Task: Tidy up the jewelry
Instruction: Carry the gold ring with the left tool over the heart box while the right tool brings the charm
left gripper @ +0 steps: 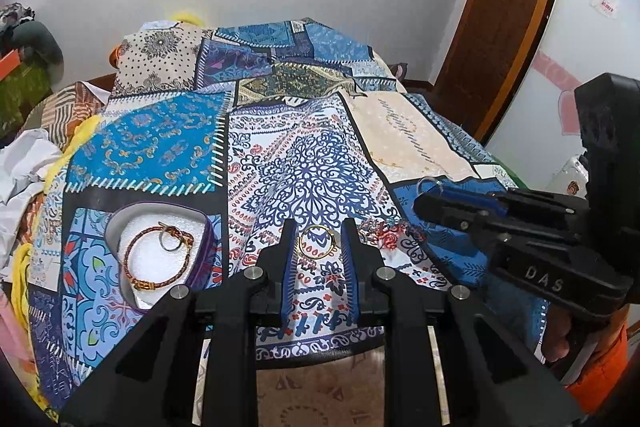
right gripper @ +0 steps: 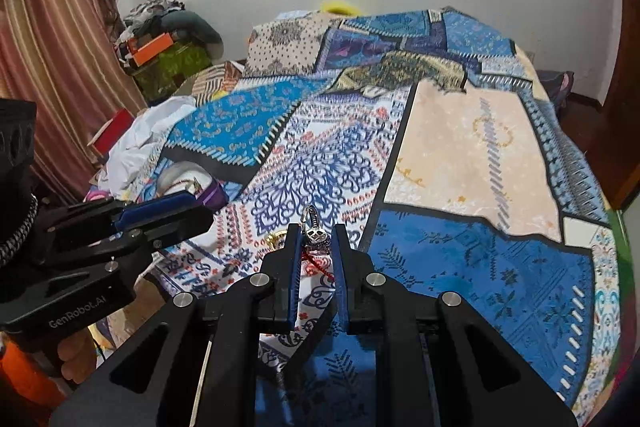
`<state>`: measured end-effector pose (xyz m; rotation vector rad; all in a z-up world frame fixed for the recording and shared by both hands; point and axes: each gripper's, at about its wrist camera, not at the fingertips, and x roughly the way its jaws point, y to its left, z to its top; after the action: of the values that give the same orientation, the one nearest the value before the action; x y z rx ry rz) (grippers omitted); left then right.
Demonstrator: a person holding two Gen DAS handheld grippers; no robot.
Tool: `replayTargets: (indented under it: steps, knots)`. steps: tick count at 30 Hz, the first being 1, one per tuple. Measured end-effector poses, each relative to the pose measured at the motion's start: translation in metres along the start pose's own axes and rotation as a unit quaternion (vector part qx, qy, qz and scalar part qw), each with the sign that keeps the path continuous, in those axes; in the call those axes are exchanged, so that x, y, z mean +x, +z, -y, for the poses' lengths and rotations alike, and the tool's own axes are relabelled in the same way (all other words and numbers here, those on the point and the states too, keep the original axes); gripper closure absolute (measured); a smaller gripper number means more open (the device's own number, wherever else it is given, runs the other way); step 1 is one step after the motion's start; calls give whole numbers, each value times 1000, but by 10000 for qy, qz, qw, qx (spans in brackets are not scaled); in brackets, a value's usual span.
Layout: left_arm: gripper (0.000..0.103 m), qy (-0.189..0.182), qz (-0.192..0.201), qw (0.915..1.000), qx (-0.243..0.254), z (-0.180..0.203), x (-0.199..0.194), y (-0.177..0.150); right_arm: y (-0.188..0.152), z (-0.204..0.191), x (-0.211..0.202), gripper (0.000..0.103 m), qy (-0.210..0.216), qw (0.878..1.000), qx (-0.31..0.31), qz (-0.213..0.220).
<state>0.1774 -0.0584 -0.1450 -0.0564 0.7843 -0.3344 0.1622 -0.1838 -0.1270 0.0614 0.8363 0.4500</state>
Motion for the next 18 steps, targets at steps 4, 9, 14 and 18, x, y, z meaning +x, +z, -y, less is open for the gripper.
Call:
replayTargets:
  steps: [4,9,14,18]
  knots:
    - [83,21,102,9999,5,0,-11,1,5,-3,-11,90,-15,9999,-21,161]
    - [83,74,217,9997,-39,-4,-24,1,11,-11,-22,90,-25,9994,-78,336]
    - [83,160,327,9993,-101,-14,-36,0,18,-25,-27,90,22,9987,-182,474]
    - [83,242,421,9987,-166,-25,-46,0,23,-38,-28,90,97,9980,-291,548]
